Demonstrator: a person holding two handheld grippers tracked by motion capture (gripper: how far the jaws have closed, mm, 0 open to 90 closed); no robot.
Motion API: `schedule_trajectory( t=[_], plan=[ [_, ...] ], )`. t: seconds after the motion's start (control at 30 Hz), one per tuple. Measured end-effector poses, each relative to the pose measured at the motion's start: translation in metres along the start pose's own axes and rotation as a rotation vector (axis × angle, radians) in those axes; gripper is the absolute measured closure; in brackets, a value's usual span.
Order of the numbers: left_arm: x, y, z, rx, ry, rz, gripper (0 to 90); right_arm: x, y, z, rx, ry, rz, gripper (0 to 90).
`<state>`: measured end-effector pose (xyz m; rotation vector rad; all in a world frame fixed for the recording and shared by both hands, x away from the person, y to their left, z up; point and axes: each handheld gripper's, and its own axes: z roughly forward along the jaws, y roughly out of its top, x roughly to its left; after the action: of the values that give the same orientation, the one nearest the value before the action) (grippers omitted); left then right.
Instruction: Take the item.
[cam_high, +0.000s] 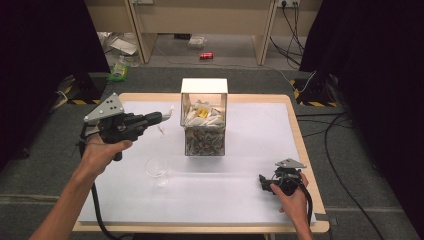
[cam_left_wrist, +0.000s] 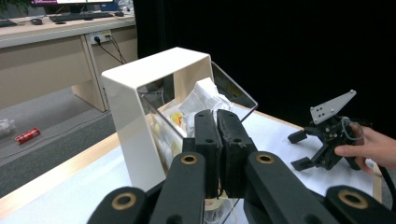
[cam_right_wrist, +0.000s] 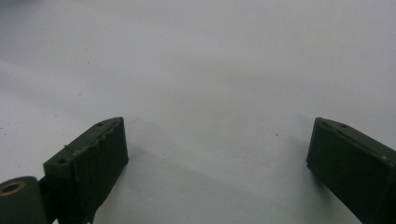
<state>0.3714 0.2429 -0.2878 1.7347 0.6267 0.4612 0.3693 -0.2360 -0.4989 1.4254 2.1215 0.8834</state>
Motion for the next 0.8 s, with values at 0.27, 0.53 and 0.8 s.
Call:
schedule_trajectory(
  t=[0.27, 0.53, 0.8],
  plan=[
    [0.001, -0.015, -0.011, -0.004, 0.012, -0.010, 87.0, 0.000, 0.000, 0.000, -0.003, 0.000, -0.003, 5.9],
    [-0.001, -0.037, -0.017, 0.011, 0.012, -0.032, 87.0, 0.000, 0.000, 0.000, -0.002, 0.000, -0.004, 5.9],
    [0.001, -0.062, -0.019, 0.011, -0.001, -0.084, 87.0, 0.000, 0.000, 0.000, -0.004, -0.002, -0.003, 5.9]
  ],
)
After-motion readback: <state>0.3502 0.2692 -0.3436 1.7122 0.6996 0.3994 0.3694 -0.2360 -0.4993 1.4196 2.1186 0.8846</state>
